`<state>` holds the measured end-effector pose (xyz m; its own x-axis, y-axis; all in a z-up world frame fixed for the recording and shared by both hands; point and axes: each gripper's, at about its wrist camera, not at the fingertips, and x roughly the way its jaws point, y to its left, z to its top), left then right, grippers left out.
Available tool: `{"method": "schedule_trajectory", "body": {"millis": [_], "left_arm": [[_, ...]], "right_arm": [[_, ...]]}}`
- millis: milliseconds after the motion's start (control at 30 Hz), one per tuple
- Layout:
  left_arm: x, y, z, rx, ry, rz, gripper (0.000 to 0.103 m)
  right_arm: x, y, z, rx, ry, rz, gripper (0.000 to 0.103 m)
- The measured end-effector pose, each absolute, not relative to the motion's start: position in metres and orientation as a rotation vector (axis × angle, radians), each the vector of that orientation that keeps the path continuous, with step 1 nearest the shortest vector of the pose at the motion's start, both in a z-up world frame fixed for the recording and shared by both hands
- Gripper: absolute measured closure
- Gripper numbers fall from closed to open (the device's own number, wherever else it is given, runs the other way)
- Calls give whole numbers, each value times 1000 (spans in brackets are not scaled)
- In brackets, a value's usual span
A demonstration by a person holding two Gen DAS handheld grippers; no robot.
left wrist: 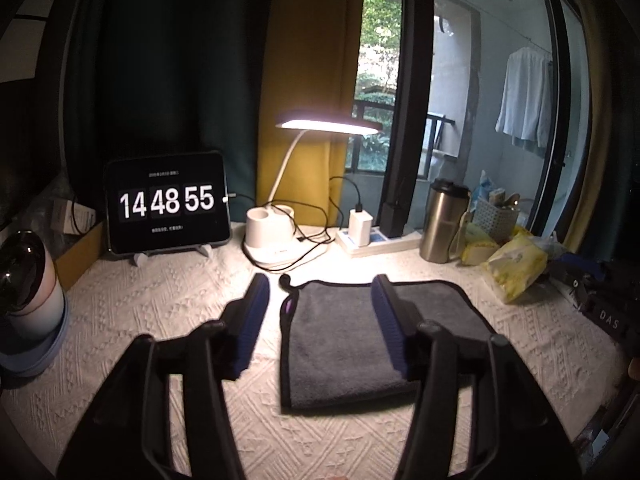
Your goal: Fold towel
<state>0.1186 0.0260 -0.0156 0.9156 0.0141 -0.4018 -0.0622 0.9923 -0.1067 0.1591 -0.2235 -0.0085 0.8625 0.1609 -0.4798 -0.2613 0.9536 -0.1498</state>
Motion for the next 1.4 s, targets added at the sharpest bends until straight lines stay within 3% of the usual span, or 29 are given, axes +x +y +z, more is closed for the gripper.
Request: {"method": "schedule_trajectory", "body": {"millis": [67,300,433,600,1033,1400], "left_arm": [[109,26,-13,-123,383,30,30],[80,17,-4,-105,315,13,26],[65,16,-2,-107,287,10,16],[42,16,3,-130,237,7,13],[-10,6,10,-73,170,17,9],[-33,7,19,-81,80,5,6]], "right_arm": [[152,-225,-7,-210,472,224,77],[124,-224,3,-195,421,239,76],[107,-224,9,-197,393,242,76],[80,-229,16,-187,341,246,74],[4,-233,16,-160,222,191,48],[-27,-232,17,-142,166,151,46]]}}
